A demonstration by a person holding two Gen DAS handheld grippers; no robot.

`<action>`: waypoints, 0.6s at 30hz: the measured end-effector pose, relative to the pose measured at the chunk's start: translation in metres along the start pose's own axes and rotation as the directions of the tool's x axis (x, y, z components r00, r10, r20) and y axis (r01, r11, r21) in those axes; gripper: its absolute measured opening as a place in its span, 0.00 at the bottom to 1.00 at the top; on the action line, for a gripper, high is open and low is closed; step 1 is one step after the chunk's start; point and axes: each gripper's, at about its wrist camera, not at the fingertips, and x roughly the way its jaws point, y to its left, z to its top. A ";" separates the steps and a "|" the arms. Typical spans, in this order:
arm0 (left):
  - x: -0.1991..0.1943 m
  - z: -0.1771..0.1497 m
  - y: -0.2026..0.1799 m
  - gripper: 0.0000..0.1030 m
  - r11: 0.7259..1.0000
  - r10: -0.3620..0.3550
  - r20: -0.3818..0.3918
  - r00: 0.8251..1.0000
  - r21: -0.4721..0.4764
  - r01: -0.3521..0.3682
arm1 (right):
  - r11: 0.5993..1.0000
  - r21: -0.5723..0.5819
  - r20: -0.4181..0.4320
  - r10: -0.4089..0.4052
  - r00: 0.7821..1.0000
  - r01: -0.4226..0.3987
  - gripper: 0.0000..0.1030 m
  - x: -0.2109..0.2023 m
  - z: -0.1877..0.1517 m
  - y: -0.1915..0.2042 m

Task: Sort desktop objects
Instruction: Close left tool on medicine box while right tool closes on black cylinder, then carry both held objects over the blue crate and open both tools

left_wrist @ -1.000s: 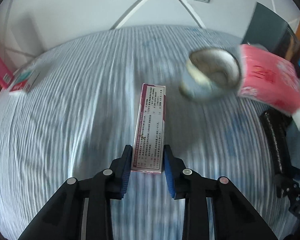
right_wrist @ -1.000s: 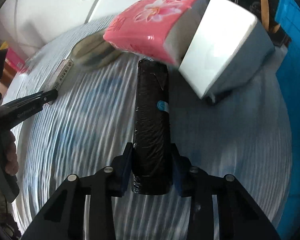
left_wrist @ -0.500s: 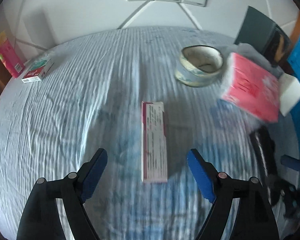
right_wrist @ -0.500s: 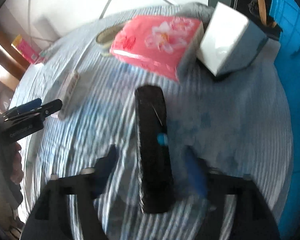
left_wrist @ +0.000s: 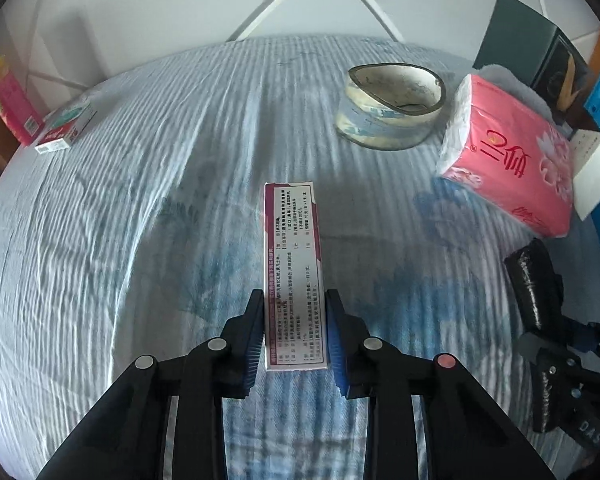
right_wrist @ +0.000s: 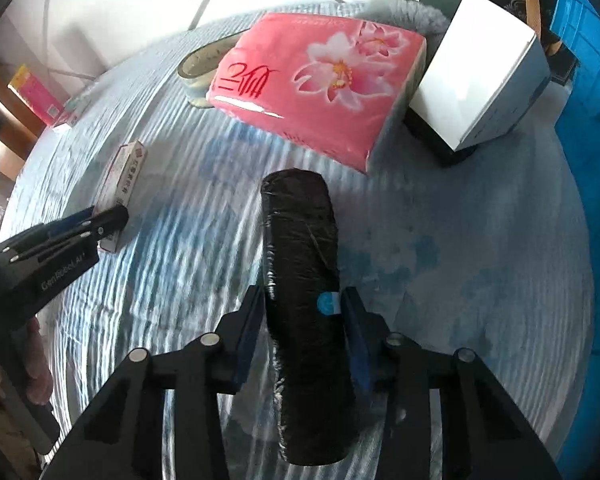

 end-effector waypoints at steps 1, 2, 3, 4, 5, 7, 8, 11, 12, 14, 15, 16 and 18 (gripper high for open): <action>0.000 0.000 -0.001 0.30 1.000 0.003 -0.002 1.000 -0.004 -0.003 | 1.000 0.004 0.002 0.004 1.000 -0.004 0.39 -0.001 0.000 -0.002; -0.001 0.000 -0.001 0.31 1.000 0.006 -0.004 1.000 -0.008 -0.006 | 1.000 0.008 0.004 0.009 1.000 -0.009 0.39 -0.002 -0.001 -0.004; -0.001 -0.001 -0.002 0.31 1.000 0.010 -0.003 1.000 -0.015 -0.010 | 1.000 0.013 0.007 0.014 1.000 -0.014 0.39 -0.003 -0.002 -0.006; -0.002 -0.001 -0.002 0.31 1.000 0.010 -0.004 1.000 -0.018 -0.010 | 1.000 0.018 0.011 0.019 1.000 -0.019 0.39 -0.003 -0.003 -0.008; -0.003 -0.001 -0.003 0.31 1.000 0.009 -0.004 1.000 -0.021 -0.009 | 1.000 0.018 0.014 0.020 1.000 -0.020 0.39 -0.004 -0.003 -0.008; -0.005 -0.002 -0.004 0.27 1.000 0.006 -0.009 1.000 -0.025 -0.007 | 1.000 0.014 0.020 0.018 1.000 -0.018 0.40 -0.004 -0.005 -0.008; -0.006 -0.003 -0.004 0.27 1.000 0.004 -0.013 1.000 -0.027 -0.004 | 1.000 0.004 0.020 0.007 1.000 -0.007 0.39 -0.004 -0.006 -0.006; -0.020 -0.010 -0.004 0.27 1.000 0.007 -0.001 1.000 -0.024 -0.007 | 1.000 -0.012 0.020 -0.011 1.000 0.012 0.35 -0.007 -0.008 0.000; -0.030 -0.012 -0.004 0.27 1.000 0.004 0.014 1.000 -0.023 -0.003 | 1.000 -0.014 0.022 -0.009 1.000 0.009 0.34 -0.009 -0.008 0.002; -0.050 -0.017 -0.004 0.27 1.000 0.000 0.044 0.999 -0.023 0.001 | 1.000 -0.017 0.031 -0.002 1.000 0.003 0.34 -0.016 -0.010 0.006; -0.061 -0.019 -0.003 0.27 1.000 -0.001 0.058 0.998 -0.023 0.002 | 1.000 -0.017 0.038 0.002 0.999 -0.001 0.34 -0.021 -0.012 0.008; -0.072 -0.021 -0.001 0.27 1.000 -0.004 0.076 0.997 -0.022 0.006 | 1.000 -0.018 0.044 0.007 0.999 -0.006 0.34 -0.026 -0.014 0.010; -0.093 -0.024 0.002 0.27 1.000 -0.012 0.111 0.994 -0.018 0.014 | 1.000 -0.021 0.072 0.014 0.997 -0.013 0.34 -0.045 -0.020 0.012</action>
